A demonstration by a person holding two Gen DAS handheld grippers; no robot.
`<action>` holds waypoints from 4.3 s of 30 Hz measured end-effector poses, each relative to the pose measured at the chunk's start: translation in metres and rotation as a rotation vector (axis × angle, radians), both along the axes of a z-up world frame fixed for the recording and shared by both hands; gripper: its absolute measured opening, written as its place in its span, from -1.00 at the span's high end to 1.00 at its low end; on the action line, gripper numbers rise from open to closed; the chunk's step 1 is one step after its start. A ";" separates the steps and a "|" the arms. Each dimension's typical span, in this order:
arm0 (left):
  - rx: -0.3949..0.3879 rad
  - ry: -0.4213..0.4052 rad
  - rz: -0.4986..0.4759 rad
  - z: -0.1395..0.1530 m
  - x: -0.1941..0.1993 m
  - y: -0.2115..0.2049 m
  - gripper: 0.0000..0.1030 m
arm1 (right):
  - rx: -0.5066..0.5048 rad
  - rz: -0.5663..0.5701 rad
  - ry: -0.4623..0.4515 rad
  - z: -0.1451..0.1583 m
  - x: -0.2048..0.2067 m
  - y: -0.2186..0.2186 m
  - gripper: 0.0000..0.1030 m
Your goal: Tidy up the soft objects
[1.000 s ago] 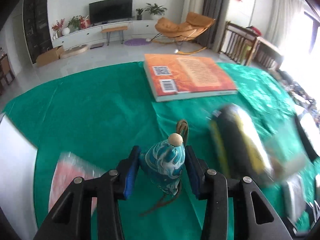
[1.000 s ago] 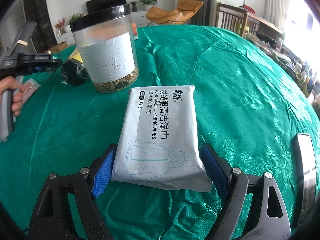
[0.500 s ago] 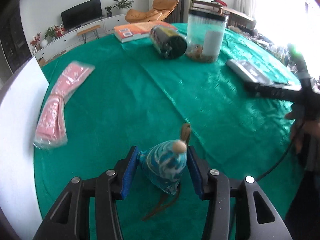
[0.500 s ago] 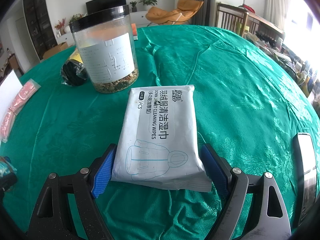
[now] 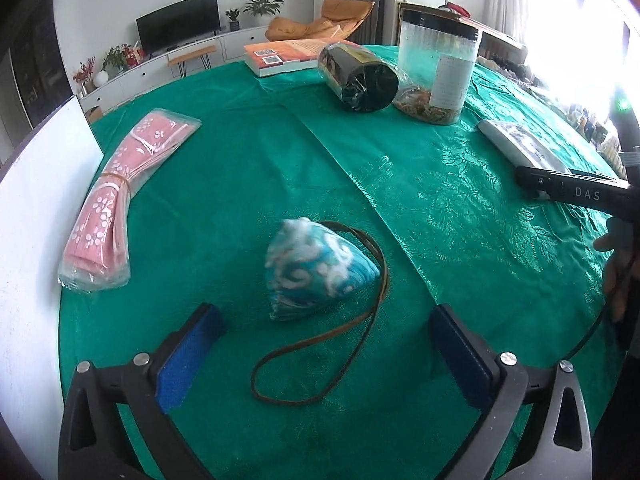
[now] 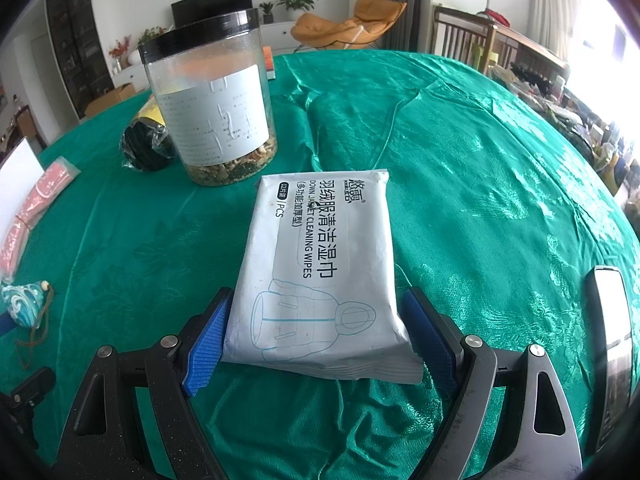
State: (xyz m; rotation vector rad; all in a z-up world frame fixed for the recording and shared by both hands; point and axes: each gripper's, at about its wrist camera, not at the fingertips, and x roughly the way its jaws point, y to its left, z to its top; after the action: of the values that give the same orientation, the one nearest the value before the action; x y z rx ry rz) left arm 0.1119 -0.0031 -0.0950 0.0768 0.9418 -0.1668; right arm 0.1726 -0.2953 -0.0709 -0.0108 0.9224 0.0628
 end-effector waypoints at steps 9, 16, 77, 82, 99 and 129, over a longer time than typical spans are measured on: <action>0.000 0.000 0.001 0.000 0.000 0.000 -1.00 | -0.003 -0.001 0.000 -0.001 0.001 0.000 -0.68; -0.015 0.018 -0.028 0.008 0.005 0.004 -1.00 | -0.007 0.029 0.041 0.001 0.006 -0.001 -0.68; -0.115 -0.008 0.059 0.026 -0.013 0.010 -0.94 | -0.083 0.011 -0.087 -0.001 -0.058 0.080 -0.45; -0.108 0.009 0.097 0.003 -0.006 0.021 -0.94 | -0.075 0.011 -0.071 -0.006 -0.055 0.074 -0.45; -0.005 -0.002 0.033 -0.001 -0.004 0.017 -1.00 | -0.008 -0.001 -0.033 -0.013 -0.054 0.068 -0.50; 0.016 0.041 0.037 0.002 0.002 0.017 -1.00 | -0.002 0.004 -0.032 -0.013 -0.055 0.068 -0.54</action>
State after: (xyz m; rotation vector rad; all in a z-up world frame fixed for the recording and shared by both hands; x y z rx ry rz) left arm 0.1140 0.0135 -0.0925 0.0710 0.9849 -0.1275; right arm 0.1175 -0.2272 -0.0835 -0.0157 0.8904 0.0657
